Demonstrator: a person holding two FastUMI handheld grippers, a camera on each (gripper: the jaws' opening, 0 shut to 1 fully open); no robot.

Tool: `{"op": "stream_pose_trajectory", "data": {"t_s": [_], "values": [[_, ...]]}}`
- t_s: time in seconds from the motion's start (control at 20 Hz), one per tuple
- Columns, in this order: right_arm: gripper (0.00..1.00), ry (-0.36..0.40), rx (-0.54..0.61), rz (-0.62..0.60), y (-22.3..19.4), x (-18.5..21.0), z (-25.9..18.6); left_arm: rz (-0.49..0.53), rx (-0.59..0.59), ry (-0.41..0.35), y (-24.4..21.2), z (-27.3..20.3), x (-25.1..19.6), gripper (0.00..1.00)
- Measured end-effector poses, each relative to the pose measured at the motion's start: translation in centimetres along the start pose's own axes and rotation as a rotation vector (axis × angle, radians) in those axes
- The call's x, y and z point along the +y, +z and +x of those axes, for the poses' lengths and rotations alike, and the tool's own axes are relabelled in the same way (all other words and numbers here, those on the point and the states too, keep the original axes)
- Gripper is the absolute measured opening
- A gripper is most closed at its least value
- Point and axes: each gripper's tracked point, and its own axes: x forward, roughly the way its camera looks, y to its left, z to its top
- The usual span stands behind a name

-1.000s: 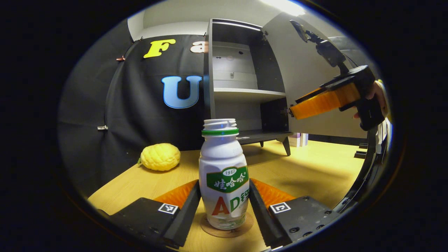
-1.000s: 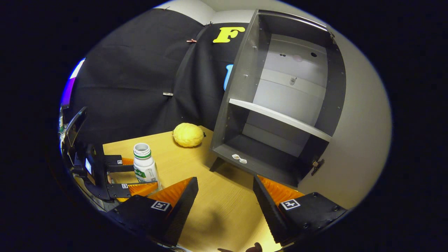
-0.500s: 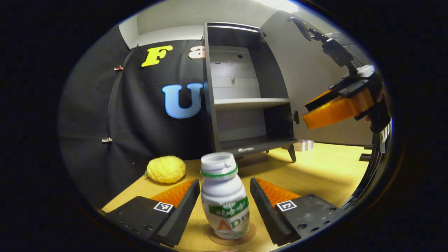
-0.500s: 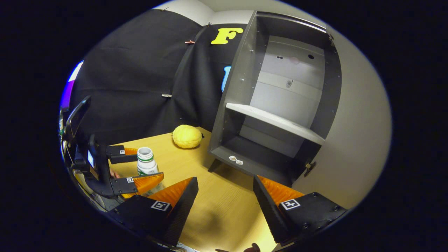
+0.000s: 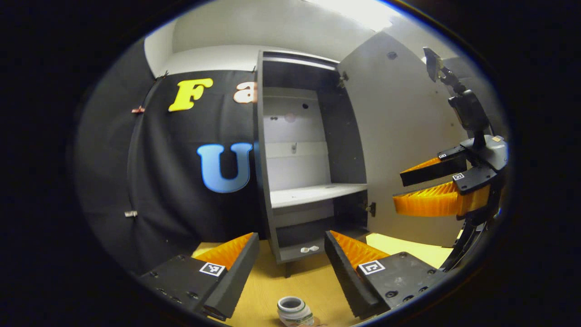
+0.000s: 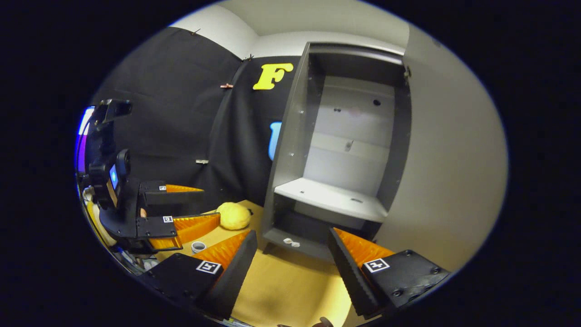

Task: Open the cabinet door with the right hand, grasp the bottle in the cabinet with the left hand and place it on the coaster, then close the cabinet door with the right hand.

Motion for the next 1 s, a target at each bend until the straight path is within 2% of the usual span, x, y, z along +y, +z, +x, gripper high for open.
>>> {"op": "stream_pose_trajectory", "data": {"t_s": [0.15, 0.3, 0.35, 0.4, 0.45, 0.55, 0.65, 0.85, 0.95, 1.0], "values": [[0.98, 0.032, -0.032, 0.078, 3.4, 1.2, -5.1, -0.007, 0.015, -0.067, 2.7, 0.5, -1.4, 0.91], [0.95, 0.025, -0.075, 0.131, 6.0, 0.2, -10.2, 0.003, 0.033, -0.11, 4.0, 1.0, -2.5, 0.89], [0.98, 0.018, -0.083, 0.141, 6.5, -0.3, -11.7, 0.012, 0.042, -0.117, 4.0, 1.2, -2.7, 0.94], [0.97, -0.01, -0.091, 0.144, 6.9, -1.4, -13.1, 0.011, 0.046, -0.12, 4.3, 1.7, -3.0, 0.99], [0.98, -0.053, -0.091, 0.144, 7.2, -3.1, -14.3, 0.001, 0.048, -0.136, 4.5, 2.1, -3.6, 0.94], [1.0, -0.123, -0.104, 0.16, 7.8, -6.1, -17.4, -0.034, 0.032, -0.178, 5.4, 3.0, -5.4, 0.95], [0.94, -0.192, -0.111, 0.175, 7.7, -9.2, -20.0, -0.045, 0.029, -0.206, 5.7, 4.0, -7.0, 0.94], [0.97, -0.355, -0.094, 0.129, 6.4, -16.0, -22.5, -0.068, 0.015, -0.244, 6.3, 5.6, -10.5, 0.94], [0.96, -0.393, -0.083, 0.125, 6.0, -19.0, -23.0, -0.067, 0.021, -0.248, 6.5, 5.9, -11.9, 0.94], [0.94, -0.395, -0.083, 0.129, 5.9, -20.2, -22.9, -0.049, 0.019, -0.238, 6.8, 6.2, -12.2, 0.99]]}}
